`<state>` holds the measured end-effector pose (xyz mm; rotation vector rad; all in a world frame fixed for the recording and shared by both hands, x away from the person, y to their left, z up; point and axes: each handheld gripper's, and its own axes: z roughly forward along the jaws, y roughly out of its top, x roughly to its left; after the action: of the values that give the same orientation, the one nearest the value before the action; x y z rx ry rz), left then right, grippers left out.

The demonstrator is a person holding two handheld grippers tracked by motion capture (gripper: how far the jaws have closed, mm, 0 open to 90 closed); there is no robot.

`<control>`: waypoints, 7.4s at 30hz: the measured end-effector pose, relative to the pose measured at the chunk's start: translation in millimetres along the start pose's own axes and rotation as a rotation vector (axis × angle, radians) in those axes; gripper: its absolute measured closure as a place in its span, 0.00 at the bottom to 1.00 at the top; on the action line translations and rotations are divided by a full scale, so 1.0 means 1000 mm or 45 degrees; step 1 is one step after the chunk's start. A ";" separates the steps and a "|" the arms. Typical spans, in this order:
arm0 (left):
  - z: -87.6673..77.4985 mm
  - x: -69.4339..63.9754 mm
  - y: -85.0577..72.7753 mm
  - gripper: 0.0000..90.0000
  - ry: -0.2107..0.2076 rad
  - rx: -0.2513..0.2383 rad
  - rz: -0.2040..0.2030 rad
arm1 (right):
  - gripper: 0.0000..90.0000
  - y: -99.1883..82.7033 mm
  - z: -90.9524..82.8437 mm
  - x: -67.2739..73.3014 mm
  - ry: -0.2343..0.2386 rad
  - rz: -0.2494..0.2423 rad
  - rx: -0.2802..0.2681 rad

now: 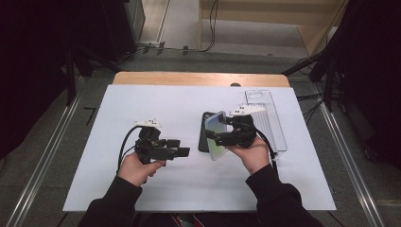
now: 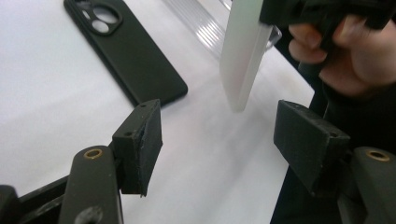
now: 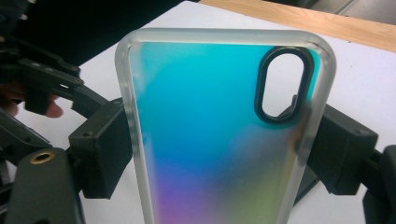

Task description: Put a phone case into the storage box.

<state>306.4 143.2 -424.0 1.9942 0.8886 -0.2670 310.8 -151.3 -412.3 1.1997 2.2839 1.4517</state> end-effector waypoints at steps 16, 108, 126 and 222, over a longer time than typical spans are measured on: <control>-0.009 0.022 -0.016 0.36 -0.035 0.137 0.096 | 0.17 0.004 -0.007 -0.005 0.090 -0.038 0.041; -0.039 0.036 -0.055 0.31 0.085 0.133 0.018 | 0.17 0.038 -0.047 -0.152 -0.667 0.218 -0.165; -0.039 0.038 -0.055 0.31 0.063 0.122 0.015 | 0.17 0.039 -0.011 -0.183 -0.740 0.293 -0.161; -0.036 0.044 -0.043 0.31 0.070 0.093 -0.004 | 0.05 0.028 -0.036 -0.139 -0.544 0.362 0.013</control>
<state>303.3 207.5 -454.2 2.0767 0.9289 -0.2504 398.4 -268.9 -406.3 1.7019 1.8936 1.1192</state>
